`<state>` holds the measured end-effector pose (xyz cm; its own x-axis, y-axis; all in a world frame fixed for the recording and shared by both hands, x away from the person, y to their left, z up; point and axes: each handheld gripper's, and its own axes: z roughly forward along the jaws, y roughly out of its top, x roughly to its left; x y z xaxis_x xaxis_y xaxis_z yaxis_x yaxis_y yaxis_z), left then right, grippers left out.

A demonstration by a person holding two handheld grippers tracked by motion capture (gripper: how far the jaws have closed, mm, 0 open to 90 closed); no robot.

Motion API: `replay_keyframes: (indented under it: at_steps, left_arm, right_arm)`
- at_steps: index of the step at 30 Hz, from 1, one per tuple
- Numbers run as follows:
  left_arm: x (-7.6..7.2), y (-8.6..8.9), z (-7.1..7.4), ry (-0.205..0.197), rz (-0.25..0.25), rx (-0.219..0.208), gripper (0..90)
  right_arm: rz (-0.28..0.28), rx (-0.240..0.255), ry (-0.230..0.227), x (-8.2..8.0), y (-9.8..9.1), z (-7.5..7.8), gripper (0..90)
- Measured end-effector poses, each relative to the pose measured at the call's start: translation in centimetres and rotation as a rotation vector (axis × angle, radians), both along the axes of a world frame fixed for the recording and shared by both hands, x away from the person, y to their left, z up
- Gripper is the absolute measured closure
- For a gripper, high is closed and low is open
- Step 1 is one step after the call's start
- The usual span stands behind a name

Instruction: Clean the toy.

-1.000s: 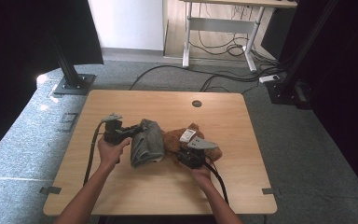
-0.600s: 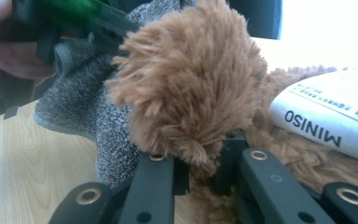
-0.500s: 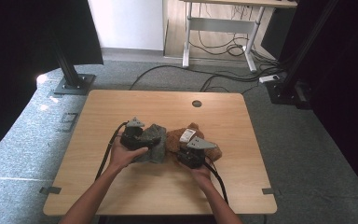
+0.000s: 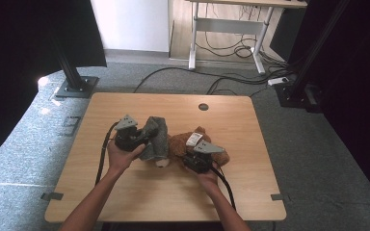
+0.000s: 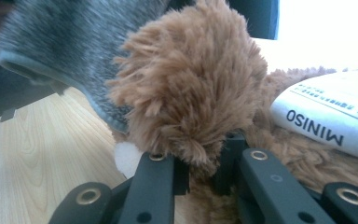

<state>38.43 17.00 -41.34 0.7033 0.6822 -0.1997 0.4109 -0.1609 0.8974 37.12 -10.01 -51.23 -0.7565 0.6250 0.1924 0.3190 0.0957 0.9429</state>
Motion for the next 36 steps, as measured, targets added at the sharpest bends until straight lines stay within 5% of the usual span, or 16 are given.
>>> replay_keyframes:
  at_steps: [5, 9, 14, 18, 24, 36]
  left_arm:
    - [0.5, -1.6, 0.4, 0.041, -0.067, -0.058, 75.8]
    - [1.2, -3.8, 0.0, 0.061, -0.092, -0.021, 75.6]
    - [2.3, -5.2, -2.2, 0.125, -0.043, 0.146, 75.6]
    - [2.9, -3.7, -4.5, 0.211, -0.025, 0.113, 75.8]
    - [2.2, -2.5, -4.7, 0.178, -0.001, 0.138, 76.0]
    - [2.0, -1.0, -5.4, 0.186, 0.025, 0.076, 76.0]
  right_arm:
    - [-0.002, -0.002, -0.005, 0.0, 0.1, 0.0, 79.7]
    - [-0.001, -0.005, 0.000, 0.0, 0.1, 0.0, 79.8]
    - [0.004, -0.021, -0.013, -0.3, 0.1, 0.0, 79.6]
    - [0.017, -0.028, -0.016, -0.8, 0.2, -0.1, 79.6]
    - [0.023, -0.041, -0.029, -1.3, 0.6, -0.2, 79.5]
    - [0.019, -0.017, -0.014, -1.8, -0.8, 0.4, 75.0]
